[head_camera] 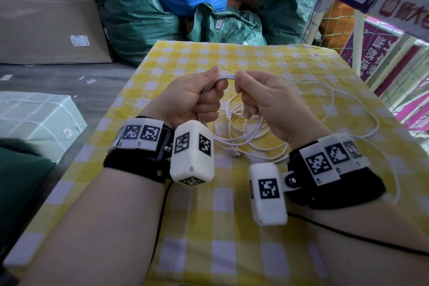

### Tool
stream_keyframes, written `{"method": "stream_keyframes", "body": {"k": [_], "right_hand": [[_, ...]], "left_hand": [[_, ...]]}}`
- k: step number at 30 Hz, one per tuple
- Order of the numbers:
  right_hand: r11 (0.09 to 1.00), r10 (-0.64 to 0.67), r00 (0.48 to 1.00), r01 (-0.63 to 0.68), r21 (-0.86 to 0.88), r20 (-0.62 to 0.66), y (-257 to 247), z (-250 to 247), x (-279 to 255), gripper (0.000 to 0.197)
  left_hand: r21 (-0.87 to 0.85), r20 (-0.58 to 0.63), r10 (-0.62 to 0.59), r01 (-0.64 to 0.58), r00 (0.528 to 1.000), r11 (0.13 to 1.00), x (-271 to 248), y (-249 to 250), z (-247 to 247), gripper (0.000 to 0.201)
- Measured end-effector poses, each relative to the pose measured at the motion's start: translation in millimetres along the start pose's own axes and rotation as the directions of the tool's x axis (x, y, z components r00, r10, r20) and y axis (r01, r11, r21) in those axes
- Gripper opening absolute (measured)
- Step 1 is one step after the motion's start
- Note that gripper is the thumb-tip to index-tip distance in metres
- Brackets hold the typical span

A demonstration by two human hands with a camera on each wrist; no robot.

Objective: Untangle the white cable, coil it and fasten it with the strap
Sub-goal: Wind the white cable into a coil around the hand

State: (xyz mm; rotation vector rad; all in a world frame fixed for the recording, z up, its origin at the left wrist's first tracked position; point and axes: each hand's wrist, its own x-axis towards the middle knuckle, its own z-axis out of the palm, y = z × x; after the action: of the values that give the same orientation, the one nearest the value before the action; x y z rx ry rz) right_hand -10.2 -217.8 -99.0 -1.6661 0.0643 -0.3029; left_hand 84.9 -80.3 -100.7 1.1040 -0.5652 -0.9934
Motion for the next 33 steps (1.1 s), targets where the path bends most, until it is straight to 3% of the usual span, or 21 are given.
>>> {"method": "stream_keyframes", "body": {"k": [6, 10, 14, 19, 22, 27, 33], "right_hand": [[0.985, 0.032, 0.999, -0.025, 0.168, -0.042, -2.0, -2.4, 0.2, 0.034], [0.980, 0.046, 0.998, -0.037, 0.195, -0.042, -3.0, -3.5, 0.4, 0.033], [0.995, 0.046, 0.998, -0.041, 0.090, -0.049, -2.5, -5.7, 0.8, 0.033], [0.998, 0.049, 0.999, -0.049, -0.041, -0.016, 0.4, 0.1, -0.1, 0.033], [1.000, 0.027, 1.000, -0.027, -0.002, 0.001, -2.0, 0.2, -1.8, 0.034], [0.995, 0.023, 1.000, -0.023, 0.100, -0.001, -3.8, -2.6, -1.1, 0.036], [0.995, 0.018, 1.000, -0.018, 0.102, 0.000, -3.0, -6.2, -0.3, 0.033]], "left_hand": [[-0.194, -0.051, 0.100, -0.108, 0.994, 0.975, -0.5, 3.5, -2.5, 0.052], [-0.164, -0.032, 0.030, -0.035, 0.999, 0.986, -2.3, 2.2, -5.9, 0.046], [-0.075, -0.017, -0.041, 0.039, 0.999, 0.996, -3.4, 2.0, -4.5, 0.040], [0.074, -0.045, -0.020, 0.023, 0.999, 0.997, -1.1, -2.2, 0.6, 0.042], [0.031, -0.057, 0.056, -0.054, 0.997, 0.998, -0.1, -1.6, 1.6, 0.039], [-0.182, -0.066, 0.156, -0.165, 0.986, 0.969, 0.2, 2.2, -5.3, 0.042], [-0.093, -0.051, 0.046, -0.050, 0.998, 0.994, -1.9, 1.7, -5.2, 0.036]]}}
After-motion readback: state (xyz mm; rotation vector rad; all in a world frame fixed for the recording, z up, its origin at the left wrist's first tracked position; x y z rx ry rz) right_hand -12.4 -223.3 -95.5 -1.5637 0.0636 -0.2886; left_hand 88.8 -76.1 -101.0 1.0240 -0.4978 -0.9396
